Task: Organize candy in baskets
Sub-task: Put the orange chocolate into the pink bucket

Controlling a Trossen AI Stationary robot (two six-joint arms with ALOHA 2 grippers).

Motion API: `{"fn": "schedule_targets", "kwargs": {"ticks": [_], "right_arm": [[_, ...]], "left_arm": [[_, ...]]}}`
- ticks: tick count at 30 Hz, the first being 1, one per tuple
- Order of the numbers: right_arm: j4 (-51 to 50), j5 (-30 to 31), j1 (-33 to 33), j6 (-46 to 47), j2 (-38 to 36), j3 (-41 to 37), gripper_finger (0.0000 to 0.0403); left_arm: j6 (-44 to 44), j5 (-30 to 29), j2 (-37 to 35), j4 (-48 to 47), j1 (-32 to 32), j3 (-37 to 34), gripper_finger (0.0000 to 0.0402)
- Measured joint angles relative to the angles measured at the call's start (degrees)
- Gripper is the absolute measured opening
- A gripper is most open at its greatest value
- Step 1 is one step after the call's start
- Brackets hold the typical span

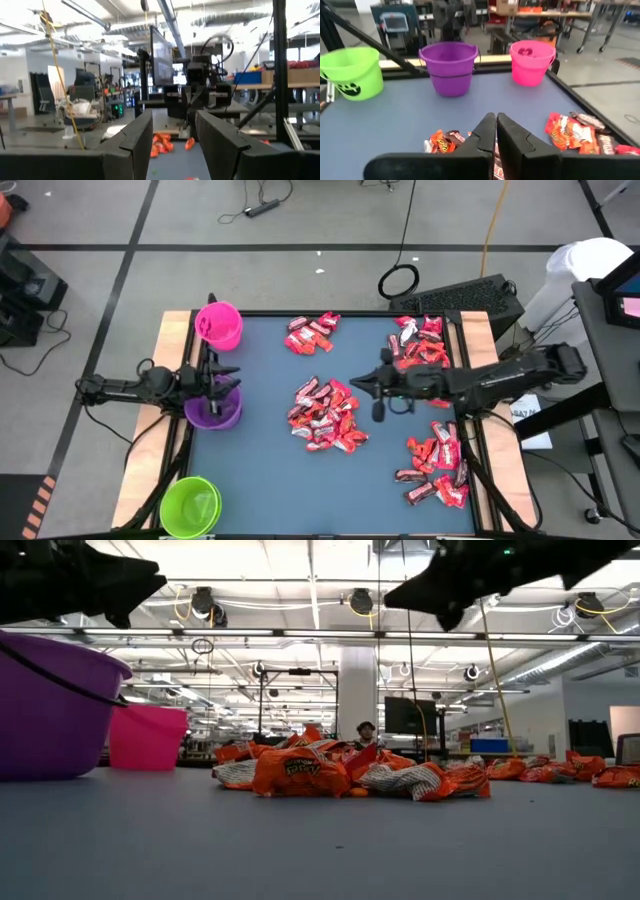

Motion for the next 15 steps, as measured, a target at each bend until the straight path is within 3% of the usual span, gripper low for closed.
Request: {"fn": "schedule_targets", "kwargs": {"ticks": [15], "right_arm": [[4.24, -0.05, 0.0, -0.02, 24.79, 7.25, 0.0188]], "left_arm": [[-0.18, 0.59, 1.05, 0.67, 0.0, -0.02, 0.0157]]}}
